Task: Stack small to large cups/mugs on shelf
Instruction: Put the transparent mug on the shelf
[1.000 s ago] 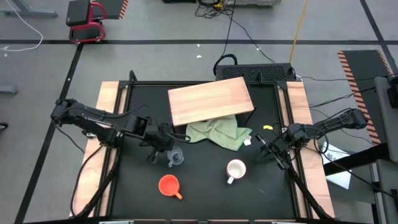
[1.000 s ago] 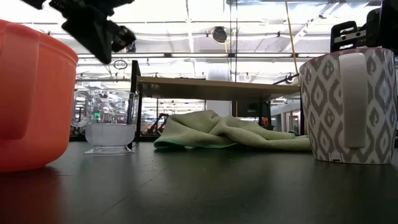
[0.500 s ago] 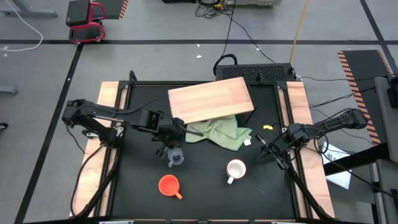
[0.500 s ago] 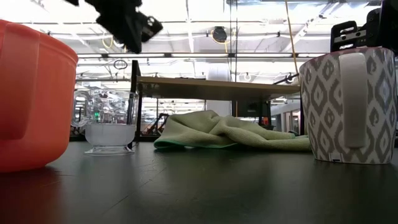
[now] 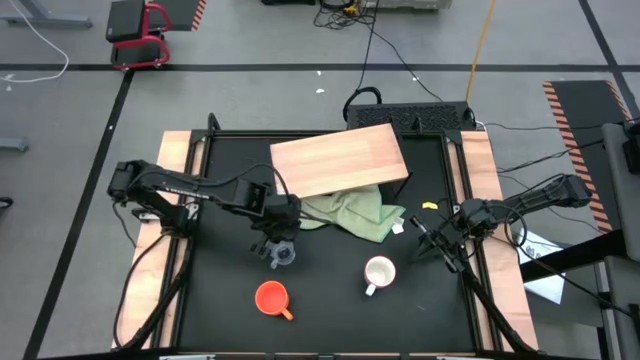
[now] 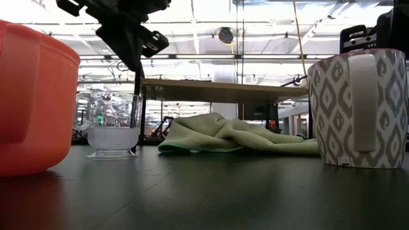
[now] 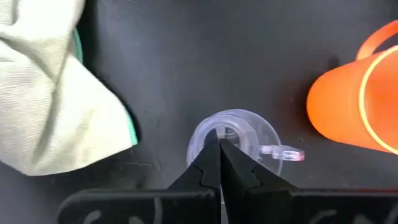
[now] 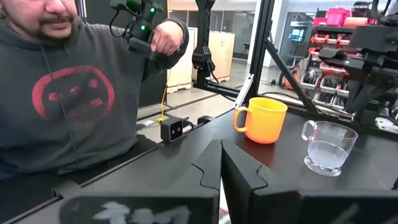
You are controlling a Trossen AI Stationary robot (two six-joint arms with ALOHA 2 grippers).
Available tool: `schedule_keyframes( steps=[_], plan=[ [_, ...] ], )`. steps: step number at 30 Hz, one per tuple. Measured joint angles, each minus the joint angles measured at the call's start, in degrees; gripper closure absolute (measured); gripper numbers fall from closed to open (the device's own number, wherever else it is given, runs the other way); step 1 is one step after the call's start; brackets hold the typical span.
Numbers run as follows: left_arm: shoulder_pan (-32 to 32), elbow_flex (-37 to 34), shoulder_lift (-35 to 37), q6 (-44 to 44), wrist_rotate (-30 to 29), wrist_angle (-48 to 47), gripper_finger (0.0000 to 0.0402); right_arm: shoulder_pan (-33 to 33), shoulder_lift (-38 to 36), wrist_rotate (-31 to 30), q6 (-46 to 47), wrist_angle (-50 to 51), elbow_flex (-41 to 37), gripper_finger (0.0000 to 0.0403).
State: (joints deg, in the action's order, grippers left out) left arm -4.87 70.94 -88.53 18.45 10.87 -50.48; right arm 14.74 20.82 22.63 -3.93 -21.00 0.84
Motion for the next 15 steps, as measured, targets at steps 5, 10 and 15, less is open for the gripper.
schedule_keyframes(
  steps=[5, 10, 15],
  plan=[
    [-0.52, 0.00, 0.00, 0.37, 0.02, 0.01, 0.0401, 0.00, -0.01, 0.00, -0.19, 0.23, 0.00, 0.0403],
    [-0.47, 0.00, 0.00, 0.29, 0.02, 0.16, 0.0401, -0.01, 0.00, 0.00, -0.19, 0.13, -0.01, 0.0403],
    [-0.65, 0.00, 0.00, 0.52, 0.14, 1.04, 0.0401, -0.01, 0.00, 0.00, -0.19, 0.08, 0.00, 0.0403]
  ],
)
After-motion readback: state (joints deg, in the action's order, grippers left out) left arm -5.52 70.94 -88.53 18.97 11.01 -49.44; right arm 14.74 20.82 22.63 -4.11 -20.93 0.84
